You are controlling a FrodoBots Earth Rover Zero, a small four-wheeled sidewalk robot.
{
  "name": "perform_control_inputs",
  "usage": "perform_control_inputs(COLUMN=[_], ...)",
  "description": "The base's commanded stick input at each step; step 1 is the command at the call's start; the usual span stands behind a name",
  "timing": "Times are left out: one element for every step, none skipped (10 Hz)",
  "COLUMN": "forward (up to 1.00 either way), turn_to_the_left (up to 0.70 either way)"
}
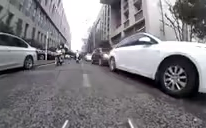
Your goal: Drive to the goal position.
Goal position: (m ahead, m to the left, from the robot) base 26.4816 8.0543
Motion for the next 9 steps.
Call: perform_control_inputs(forward=[0.70,0.70,0.70,0.70,0.70,0.70,0.70,0.70,0.70], turn_to_the_left=[0.00,0.00,0.00,0.00,0.00,0.00,0.00,0.00,0.00])
